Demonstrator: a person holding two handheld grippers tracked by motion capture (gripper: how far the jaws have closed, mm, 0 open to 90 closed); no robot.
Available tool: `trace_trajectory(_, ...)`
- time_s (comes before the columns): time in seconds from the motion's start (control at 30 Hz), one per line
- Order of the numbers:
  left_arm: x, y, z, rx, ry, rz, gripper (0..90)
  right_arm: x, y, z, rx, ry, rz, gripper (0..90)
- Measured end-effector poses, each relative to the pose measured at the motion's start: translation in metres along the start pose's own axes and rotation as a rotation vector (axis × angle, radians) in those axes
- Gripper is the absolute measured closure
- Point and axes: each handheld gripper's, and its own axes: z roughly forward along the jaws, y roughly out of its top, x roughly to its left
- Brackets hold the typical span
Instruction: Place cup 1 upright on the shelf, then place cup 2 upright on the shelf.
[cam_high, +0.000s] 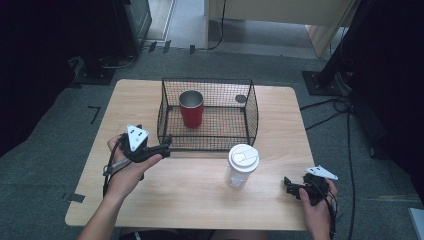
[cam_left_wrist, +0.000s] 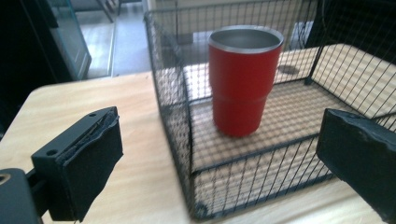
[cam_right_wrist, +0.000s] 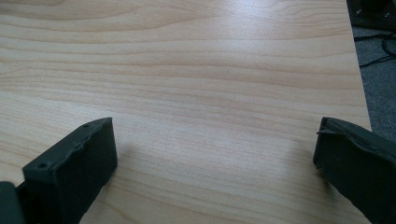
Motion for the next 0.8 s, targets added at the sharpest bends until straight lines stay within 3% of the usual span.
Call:
trace_trajectory(0.33,0.018,-0.051,-0.01,0.084,0.016,-0.055,1.1,0.0,0.0,0.0,0.0,0.0,-0.002,0.0)
trace_trajectory(0.43,0.022,-0.065,-0.012,0.109,0.024,-0.05,1.1,0.0,0.0,0.0,0.0,0.0,-0.002,0.0)
trace_trajectory(0.57,0.03,-0.081,-0.015,0.135,0.045,-0.054,1.1,0.0,0.0,0.0,0.0,-0.001,-0.002,0.0)
trace_trajectory(0.7,0.04,-0.094,-0.019,0.172,0.057,-0.09,1.2,0.0,0.0,0.0,0.0,0.0,-0.003,0.0)
trace_trajectory(0.8,0.046,-0.102,-0.022,0.194,0.07,-0.082,1.1,0.0,0.0,0.0,0.0,0.0,-0.003,0.0)
